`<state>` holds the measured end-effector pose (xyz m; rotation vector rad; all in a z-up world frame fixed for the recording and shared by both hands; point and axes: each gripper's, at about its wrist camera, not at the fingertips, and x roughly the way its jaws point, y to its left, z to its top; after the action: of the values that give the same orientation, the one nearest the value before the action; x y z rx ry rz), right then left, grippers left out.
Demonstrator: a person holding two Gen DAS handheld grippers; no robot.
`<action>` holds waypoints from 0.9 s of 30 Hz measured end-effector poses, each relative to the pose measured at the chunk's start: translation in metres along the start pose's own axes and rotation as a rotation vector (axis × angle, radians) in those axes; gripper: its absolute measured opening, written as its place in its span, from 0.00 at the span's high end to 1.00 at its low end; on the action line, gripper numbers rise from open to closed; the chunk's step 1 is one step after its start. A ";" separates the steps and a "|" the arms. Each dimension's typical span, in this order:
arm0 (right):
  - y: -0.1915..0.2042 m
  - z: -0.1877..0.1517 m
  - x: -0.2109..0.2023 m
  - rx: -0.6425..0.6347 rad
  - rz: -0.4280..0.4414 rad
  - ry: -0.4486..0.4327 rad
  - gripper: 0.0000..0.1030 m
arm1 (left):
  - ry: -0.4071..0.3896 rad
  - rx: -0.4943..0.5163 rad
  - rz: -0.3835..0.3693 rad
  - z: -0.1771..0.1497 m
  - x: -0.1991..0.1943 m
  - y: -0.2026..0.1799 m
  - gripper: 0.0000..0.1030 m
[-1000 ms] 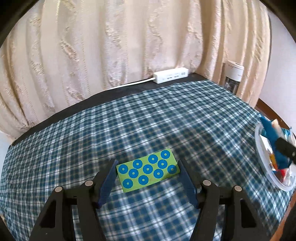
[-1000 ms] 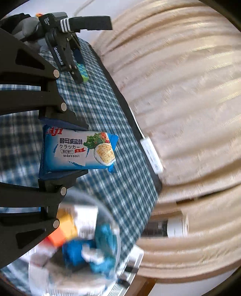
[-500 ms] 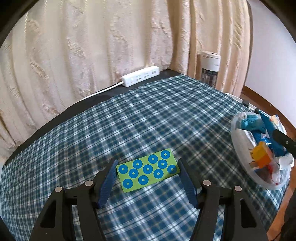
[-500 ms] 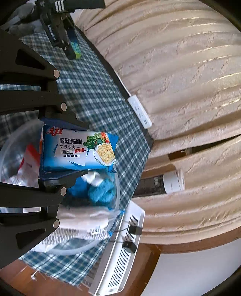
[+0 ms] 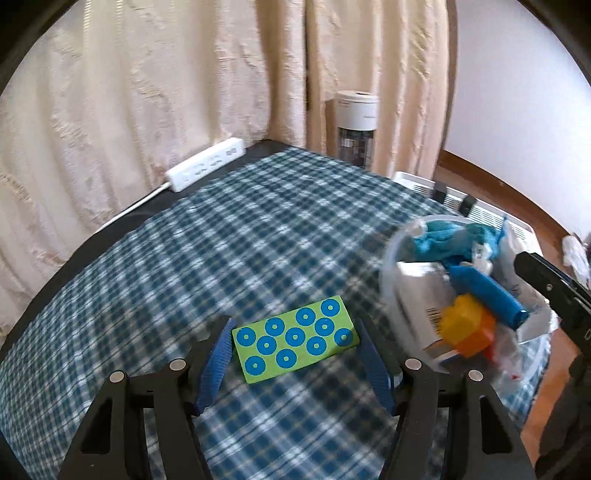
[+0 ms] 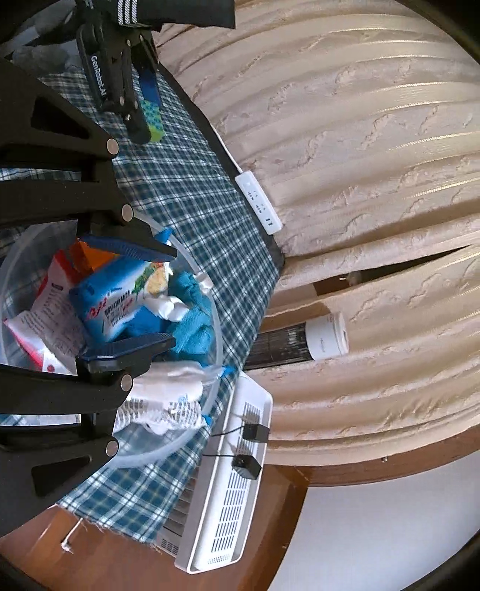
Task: Organize objects
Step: 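Open the right tool to drop the cracker pack into the bowl, then lower the green block into the bowl and open the left tool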
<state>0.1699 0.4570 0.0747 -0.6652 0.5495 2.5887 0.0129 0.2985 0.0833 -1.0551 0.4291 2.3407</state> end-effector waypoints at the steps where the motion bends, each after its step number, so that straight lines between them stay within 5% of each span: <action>1: -0.002 0.000 -0.001 0.003 -0.002 -0.005 0.59 | 0.001 0.009 -0.010 0.001 0.001 -0.004 0.33; 13: -0.017 0.000 -0.012 0.020 0.019 -0.049 0.54 | 0.010 0.134 -0.096 0.020 0.026 -0.063 0.33; 24: -0.031 0.002 -0.015 0.035 0.012 -0.069 0.54 | 0.050 0.146 -0.149 0.030 0.048 -0.081 0.33; 27: -0.031 0.002 -0.014 0.037 0.010 -0.066 0.54 | 0.053 0.120 -0.176 0.033 0.049 -0.079 0.23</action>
<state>0.1959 0.4800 0.0752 -0.5641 0.5794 2.5928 0.0127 0.3950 0.0613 -1.0553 0.4702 2.1104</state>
